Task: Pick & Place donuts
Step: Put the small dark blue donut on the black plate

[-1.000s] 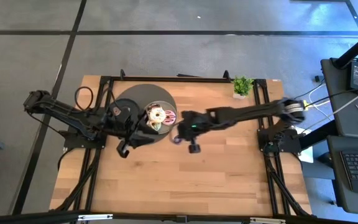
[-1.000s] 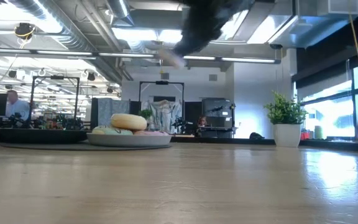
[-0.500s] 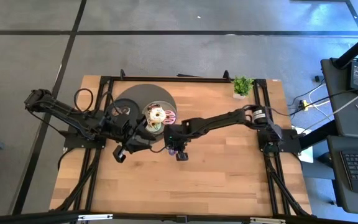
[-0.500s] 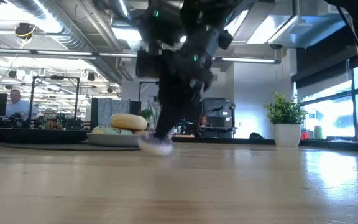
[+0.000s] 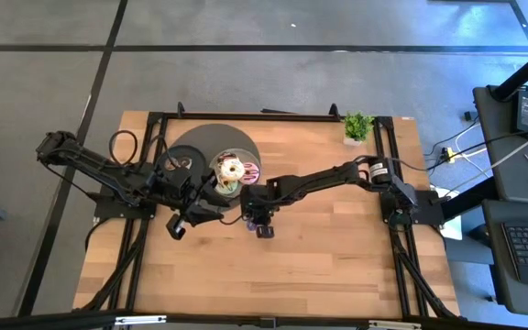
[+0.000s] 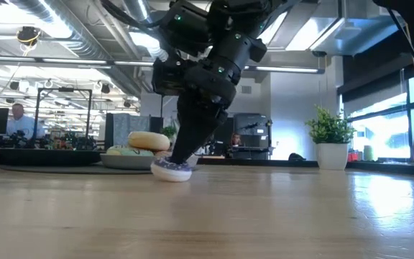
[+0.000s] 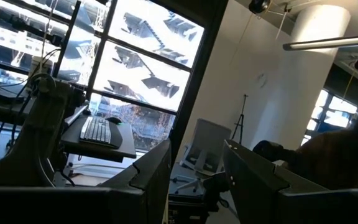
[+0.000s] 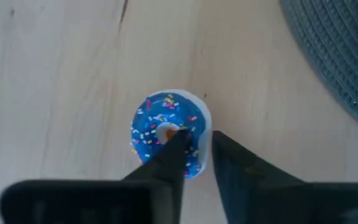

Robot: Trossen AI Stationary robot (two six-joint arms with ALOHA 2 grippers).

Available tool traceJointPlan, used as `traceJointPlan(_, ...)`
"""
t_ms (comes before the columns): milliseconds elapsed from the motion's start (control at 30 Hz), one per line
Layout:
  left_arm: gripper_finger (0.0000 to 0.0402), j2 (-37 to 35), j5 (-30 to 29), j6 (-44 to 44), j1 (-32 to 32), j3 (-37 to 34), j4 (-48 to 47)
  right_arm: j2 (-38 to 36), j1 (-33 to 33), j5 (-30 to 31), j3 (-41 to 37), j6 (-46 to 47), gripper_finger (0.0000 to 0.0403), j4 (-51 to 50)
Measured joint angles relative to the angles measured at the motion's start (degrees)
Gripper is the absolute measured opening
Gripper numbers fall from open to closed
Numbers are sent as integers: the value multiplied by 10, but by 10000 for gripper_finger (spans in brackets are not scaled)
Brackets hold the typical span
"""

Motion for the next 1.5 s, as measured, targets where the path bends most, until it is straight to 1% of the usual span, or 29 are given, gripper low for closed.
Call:
traceJointPlan(133, 143, 0, 0, 0, 0, 0, 0, 0, 0, 0, 0, 1, 127, 0)
traceJointPlan(200, 144, 0, 0, 0, 0, 0, -1, 0, -1, 0, 0, 18, 148, 2)
traceJointPlan(267, 143, 0, 0, 0, 0, 0, -1, 0, -3, -2, 0, 30, 165, 6)
traceJointPlan(400, 144, 0, 0, 0, 0, 0, -1, -3, -10, -34, 0, 43, 182, 4)
traceJointPlan(500, 143, 0, -1, 4, 0, 0, -5, -10, -16, -54, 0, 43, 185, 8)
traceJointPlan(733, 144, 0, -29, -10, 0, 0, -46, -26, -25, -56, 0, 27, 186, 19)
traceJointPlan(800, 144, 0, -42, -31, 0, 0, -67, -28, -29, -61, 2, 28, 186, 27)
traceJointPlan(900, 144, 0, -60, -82, -4, 0, -119, -28, -33, -91, 1, 29, 186, 25)
traceJointPlan(1067, 144, 0, -84, -175, -20, 0, -204, -38, -35, -91, 0, 28, 186, 24)
traceJointPlan(1100, 144, 0, -88, -188, -24, 0, -216, -46, -36, -91, 0, 27, 186, 24)
traceJointPlan(1167, 143, -1, -96, -201, -33, 0, -230, -67, -40, -91, 0, 13, 186, -7)
traceJointPlan(1300, 144, -1, -109, -196, -42, 0, -233, -115, -55, -71, -25, -27, 186, -56)
traceJointPlan(1400, 143, -1, -110, -167, -42, 0, -233, -173, -70, -70, -76, -34, 186, -62)
traceJointPlan(1500, 144, 2, -123, -117, -41, 0, -232, -250, -81, -69, -154, -34, 186, -48)
